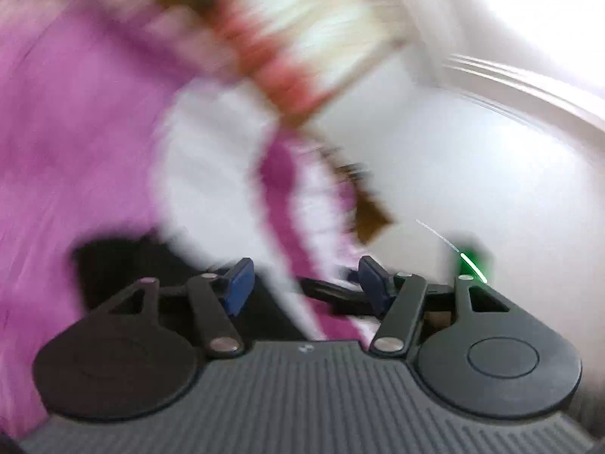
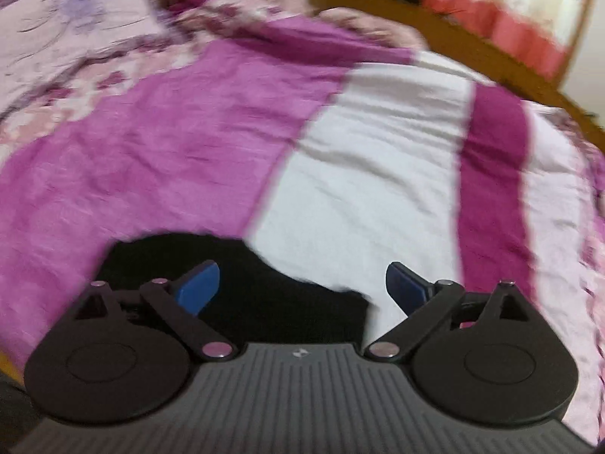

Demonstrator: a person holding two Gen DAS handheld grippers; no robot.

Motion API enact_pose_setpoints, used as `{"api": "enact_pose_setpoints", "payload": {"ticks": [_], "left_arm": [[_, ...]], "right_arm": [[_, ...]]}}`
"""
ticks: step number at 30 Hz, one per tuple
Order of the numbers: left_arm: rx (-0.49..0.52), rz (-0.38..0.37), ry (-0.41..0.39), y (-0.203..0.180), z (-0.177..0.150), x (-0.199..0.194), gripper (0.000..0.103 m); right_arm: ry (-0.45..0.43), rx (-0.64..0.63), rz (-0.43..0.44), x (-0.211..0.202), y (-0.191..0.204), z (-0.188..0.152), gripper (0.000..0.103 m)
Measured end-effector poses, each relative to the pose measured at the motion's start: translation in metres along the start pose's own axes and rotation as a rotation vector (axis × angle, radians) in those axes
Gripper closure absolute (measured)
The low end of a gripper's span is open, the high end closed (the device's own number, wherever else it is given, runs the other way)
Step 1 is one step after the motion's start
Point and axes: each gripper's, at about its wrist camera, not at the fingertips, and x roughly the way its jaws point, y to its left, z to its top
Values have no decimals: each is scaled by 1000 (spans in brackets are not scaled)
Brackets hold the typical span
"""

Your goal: Fold small clothes

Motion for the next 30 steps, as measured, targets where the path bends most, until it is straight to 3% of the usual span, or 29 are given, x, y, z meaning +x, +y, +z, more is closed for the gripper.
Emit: {"api": "enact_pose_setpoints", "payload": {"ticks": [3,5,7,9,11,12,15,17,19,21,24,26,27,28,29,30], "left_arm": [[-129,139,108,33,5,24,41],[-186,131,151,44,5,35,41],[-210,116,144,51,7,43,41],[-196,163,137,55,9,56,43],[-177,189,135,53,14,66,73],[-182,188,150,55,17,70,103],[-219,27,152,44,29,83,102],[-151,-44,164,19,34,90,102],[-63,-58,173,-5,39,96,102],[-33,-79,153,-16,41,96,101],[-33,-23,98,-13,41,83,102],[-53,53,88,-2,44,80,102],[-70,78,85,5,44,76,102],[-82,96,83,12,42,72,102],[-86,115,79,17,43,69,102],[-91,137,76,23,44,62,102]], "right_arm": [[-2,114,-33,8,-27,-44,5],[-26,179,3,6,-36,-68,5],[-63,198,72,-4,-34,-80,4],[-103,183,154,-16,-23,-81,4],[-116,127,237,-25,-9,-75,2],[-114,93,260,-28,-2,-72,1],[-87,-67,245,-23,31,-64,0],[-115,-152,189,-18,49,-63,0],[-117,-186,138,-7,62,-59,1],[-127,-202,165,2,71,-55,2],[-84,-300,199,16,91,-48,4],[-72,-375,250,20,104,-46,14],[-76,-402,251,22,109,-46,30],[-49,-436,252,28,114,-46,74],[1,-418,244,37,114,-45,94],[13,-348,258,42,106,-43,97]]}}
